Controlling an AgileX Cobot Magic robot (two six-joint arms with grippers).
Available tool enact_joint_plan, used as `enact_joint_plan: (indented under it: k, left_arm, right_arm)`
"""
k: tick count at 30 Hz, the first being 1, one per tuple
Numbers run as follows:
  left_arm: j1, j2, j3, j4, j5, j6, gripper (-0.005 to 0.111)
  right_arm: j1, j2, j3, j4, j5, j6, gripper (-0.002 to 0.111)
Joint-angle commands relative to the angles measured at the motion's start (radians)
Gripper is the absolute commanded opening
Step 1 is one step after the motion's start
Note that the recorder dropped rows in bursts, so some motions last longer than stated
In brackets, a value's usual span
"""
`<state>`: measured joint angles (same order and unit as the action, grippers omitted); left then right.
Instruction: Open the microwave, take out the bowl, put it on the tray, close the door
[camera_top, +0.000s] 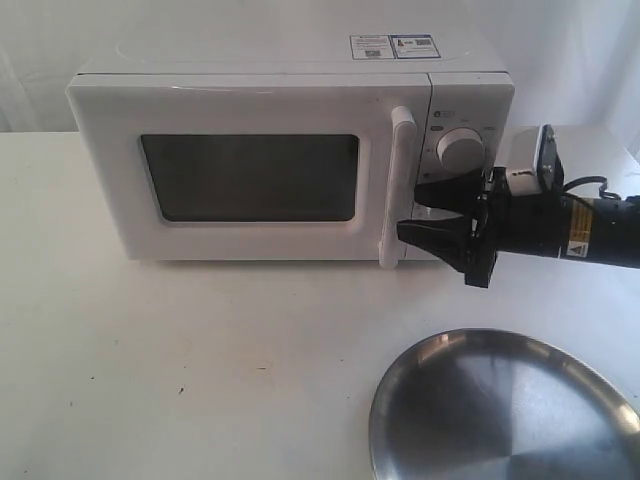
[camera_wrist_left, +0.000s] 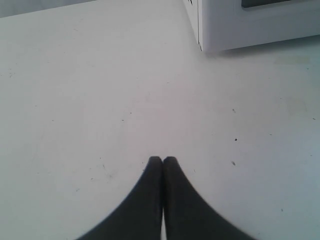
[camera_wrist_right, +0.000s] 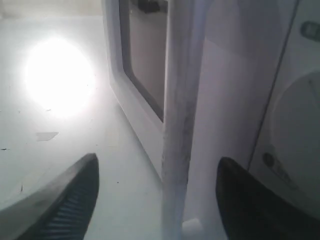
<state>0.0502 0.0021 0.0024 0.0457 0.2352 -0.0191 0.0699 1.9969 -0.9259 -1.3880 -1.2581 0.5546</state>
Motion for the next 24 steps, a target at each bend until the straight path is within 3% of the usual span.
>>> enact_joint_plan:
  k: [1, 10, 24]
  left_arm:
    - [-0.004, -0.002, -0.002, -0.005, 0.000, -0.002, 0.000]
    - [-0.004, -0.002, -0.002, -0.005, 0.000, -0.002, 0.000]
    - [-0.004, -0.002, -0.002, -0.005, 0.000, -0.002, 0.000]
  right_arm:
    - [0.044, 0.056, -0.032, 0.141, 0.039, -0.088, 0.066]
    - [0.163, 0.066, -0.075, 0.136, 0.043, -0.091, 0.054]
    - [0.173, -0.123, -0.028, -0.032, 0.058, -0.073, 0.044]
